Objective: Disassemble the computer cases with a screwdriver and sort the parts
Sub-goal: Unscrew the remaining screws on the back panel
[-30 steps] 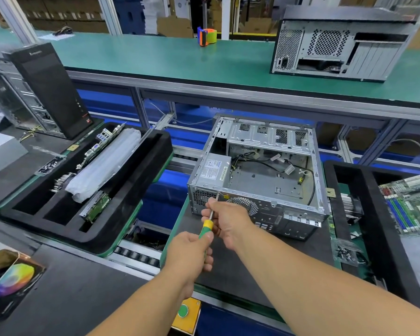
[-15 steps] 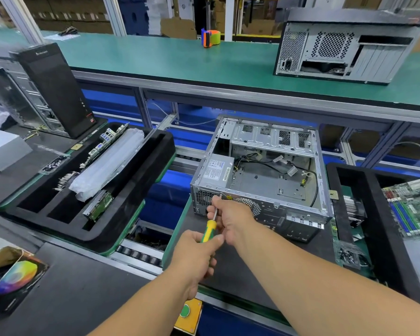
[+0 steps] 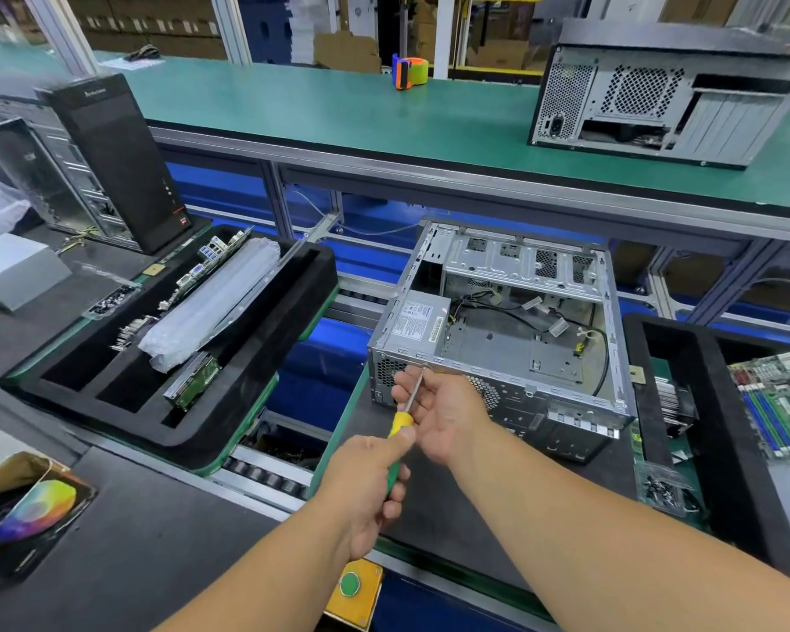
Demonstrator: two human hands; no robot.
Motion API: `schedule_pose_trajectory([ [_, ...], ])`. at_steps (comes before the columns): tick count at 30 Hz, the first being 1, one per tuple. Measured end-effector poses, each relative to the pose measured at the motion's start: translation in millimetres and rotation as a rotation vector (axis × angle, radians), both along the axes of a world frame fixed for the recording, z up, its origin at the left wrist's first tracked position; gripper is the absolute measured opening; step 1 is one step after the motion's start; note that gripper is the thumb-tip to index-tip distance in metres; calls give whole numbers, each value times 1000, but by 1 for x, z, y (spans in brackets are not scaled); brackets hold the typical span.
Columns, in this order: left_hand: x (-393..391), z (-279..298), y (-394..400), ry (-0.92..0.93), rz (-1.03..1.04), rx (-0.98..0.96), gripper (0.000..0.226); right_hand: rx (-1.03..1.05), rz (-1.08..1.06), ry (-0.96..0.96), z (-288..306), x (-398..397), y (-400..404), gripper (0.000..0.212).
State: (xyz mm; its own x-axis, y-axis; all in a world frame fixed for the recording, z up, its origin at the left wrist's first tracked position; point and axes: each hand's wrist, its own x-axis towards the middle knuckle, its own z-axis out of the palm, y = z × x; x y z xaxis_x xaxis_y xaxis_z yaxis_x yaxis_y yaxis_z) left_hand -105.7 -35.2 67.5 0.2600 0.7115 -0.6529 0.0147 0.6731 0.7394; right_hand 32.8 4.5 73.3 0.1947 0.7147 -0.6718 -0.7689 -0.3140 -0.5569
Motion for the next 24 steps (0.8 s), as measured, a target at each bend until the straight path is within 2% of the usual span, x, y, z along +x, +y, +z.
schedule_pose_trajectory([
  [2,0,1,0,-20,2,-14,33,9,14,-15,-2,1,-2,23],
  [7,-1,-1,2,-5,-6,-108,57,-25,0,-106,-2,-2,-3,7],
  [9,-1,-3,2,27,-16,-52,51,-38,-37,-94,0,-4,0,5],
  [13,-3,-8,-1,88,-77,98,25,-46,-90,5,4,-4,3,9],
  [19,-16,-11,-3,180,-111,223,26,-34,-158,103,2,-10,5,13],
  [24,-29,-13,0,168,-42,248,27,-69,-167,12,-8,-12,3,14],
])
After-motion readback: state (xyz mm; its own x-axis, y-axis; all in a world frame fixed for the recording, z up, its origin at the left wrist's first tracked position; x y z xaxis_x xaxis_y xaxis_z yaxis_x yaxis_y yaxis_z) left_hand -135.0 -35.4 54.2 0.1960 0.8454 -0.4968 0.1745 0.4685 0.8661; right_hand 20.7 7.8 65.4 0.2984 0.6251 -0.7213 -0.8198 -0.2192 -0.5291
